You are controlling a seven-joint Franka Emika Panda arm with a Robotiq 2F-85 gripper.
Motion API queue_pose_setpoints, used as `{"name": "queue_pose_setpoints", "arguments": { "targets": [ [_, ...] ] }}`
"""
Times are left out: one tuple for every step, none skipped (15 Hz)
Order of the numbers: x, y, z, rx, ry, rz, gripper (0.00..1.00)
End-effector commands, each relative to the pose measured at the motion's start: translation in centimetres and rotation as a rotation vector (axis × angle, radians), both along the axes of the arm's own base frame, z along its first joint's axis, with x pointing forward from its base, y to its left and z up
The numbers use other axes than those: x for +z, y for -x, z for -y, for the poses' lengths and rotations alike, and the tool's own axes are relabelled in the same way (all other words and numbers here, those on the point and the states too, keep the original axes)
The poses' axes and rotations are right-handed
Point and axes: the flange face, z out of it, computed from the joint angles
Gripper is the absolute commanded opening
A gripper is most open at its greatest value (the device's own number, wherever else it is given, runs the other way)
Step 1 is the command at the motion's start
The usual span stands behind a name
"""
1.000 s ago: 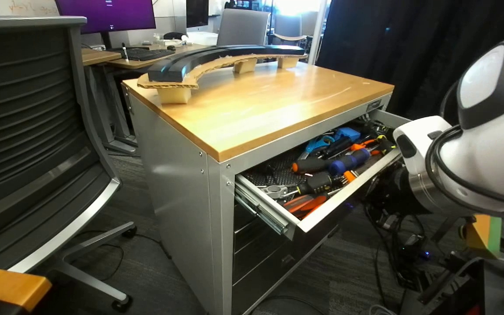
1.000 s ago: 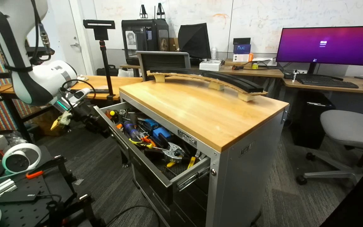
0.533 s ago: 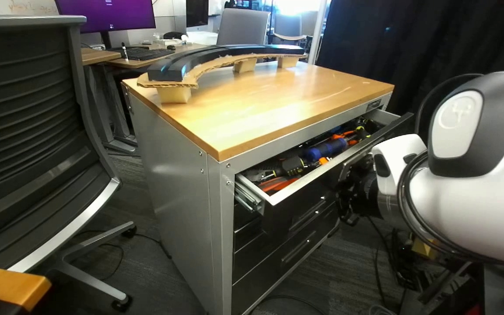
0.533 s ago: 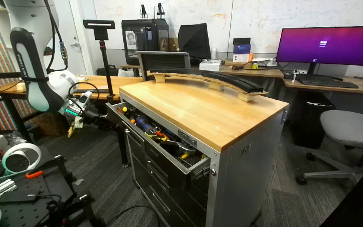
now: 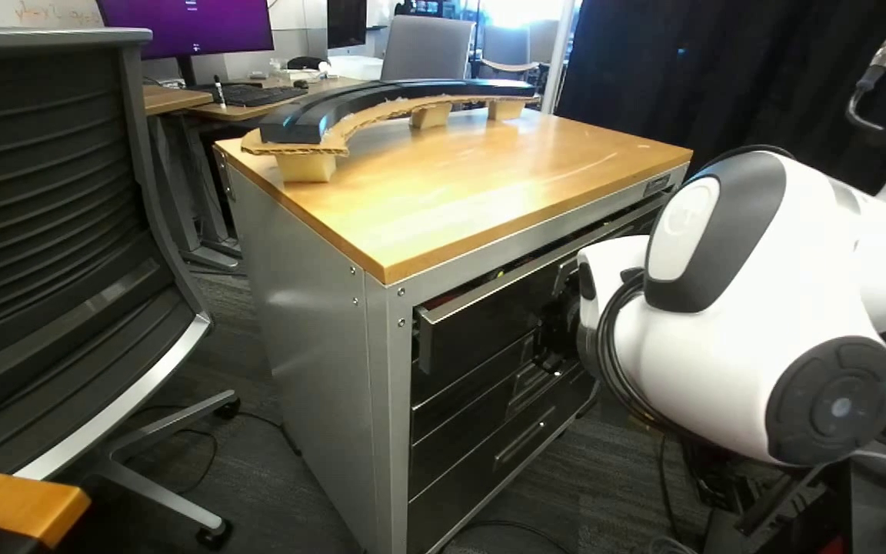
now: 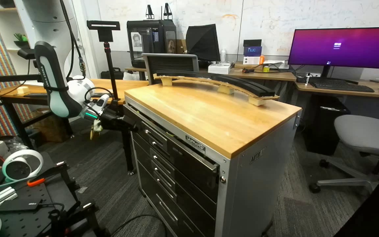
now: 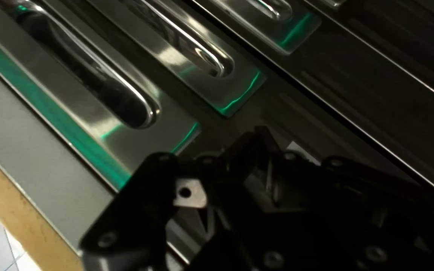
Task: Put the screwdriver in the open drawer then close the open drawer
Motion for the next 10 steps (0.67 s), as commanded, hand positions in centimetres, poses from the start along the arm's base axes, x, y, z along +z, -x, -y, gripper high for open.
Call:
{"name": "queue_pose_setpoints", "arguments": {
  "targets": [
    [0.0,-2.7,-1.5,-0.016,-0.009,0.036,0.06],
    [0.0,-2.9,-1.6,-0.019,-0.012,0.04,0.06],
    [0.1,-3.1,-1.7,-0.023,-0.017,0.036,0.06],
    [0.3,-3.2,-1.6,-0.03,-0.022,0.029,0.06],
    [0.5,-3.2,-1.4,-0.039,-0.029,0.014,0.06],
    [1.2,-2.9,-0.8,-0.053,-0.04,-0.024,0.06],
    [1.9,-2.5,-0.2,-0.064,-0.037,-0.061,0.07],
    [3.0,-1.9,1.0,-0.087,-0.03,-0.119,0.07],
    [3.9,-1.4,2.0,-0.115,-0.01,-0.181,0.07],
    [5.4,-0.8,3.4,-0.154,0.006,-0.227,0.08]
  ]
}}
